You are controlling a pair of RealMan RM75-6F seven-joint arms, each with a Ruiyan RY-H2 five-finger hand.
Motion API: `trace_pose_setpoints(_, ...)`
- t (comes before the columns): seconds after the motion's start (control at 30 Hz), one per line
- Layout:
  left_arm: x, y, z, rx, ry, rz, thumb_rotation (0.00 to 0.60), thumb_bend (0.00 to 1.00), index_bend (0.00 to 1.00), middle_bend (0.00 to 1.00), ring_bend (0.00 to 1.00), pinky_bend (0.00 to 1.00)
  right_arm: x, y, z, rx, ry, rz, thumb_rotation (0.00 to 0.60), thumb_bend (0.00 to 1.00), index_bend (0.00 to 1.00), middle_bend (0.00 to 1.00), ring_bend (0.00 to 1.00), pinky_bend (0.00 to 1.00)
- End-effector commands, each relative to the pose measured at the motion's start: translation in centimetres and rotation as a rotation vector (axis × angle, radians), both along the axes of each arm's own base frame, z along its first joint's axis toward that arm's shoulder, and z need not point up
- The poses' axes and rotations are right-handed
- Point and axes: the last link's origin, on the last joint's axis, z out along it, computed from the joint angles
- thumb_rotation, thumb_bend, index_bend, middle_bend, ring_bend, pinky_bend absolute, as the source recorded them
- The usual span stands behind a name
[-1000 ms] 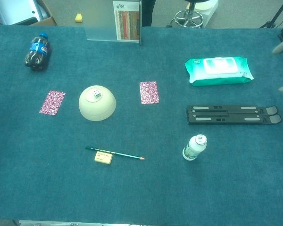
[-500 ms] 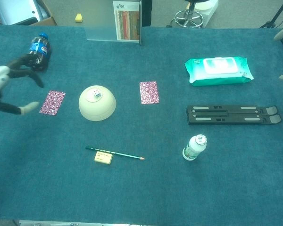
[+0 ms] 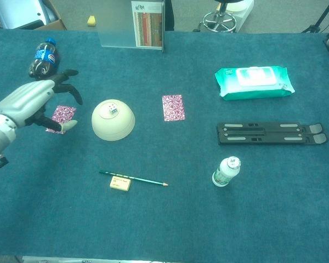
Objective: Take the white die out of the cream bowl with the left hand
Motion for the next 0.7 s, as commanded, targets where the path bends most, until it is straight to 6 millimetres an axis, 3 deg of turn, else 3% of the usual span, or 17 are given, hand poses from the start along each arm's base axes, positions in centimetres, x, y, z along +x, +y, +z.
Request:
trace_pose_setpoints(0.03,0.3,0.7,-0.7,-0.007,0.009,0.002,0.600,0.27,0.38,0.01,0.05,0.19,-0.1,0.0,0.0,0.004,0.000,-0.005,0.600,0.00,0.30,0.29,0.21,0.25)
trace_pose_setpoints(0.7,3.3,2.7,-1.9,0.017,0.020,0.009,0.600,0.27,0.40,0.02,0.05,0.19,-1.2,0.1,-0.4,0.025,-0.005,-0.037,0.600,0.00,0.30,0.29,0.21,0.25)
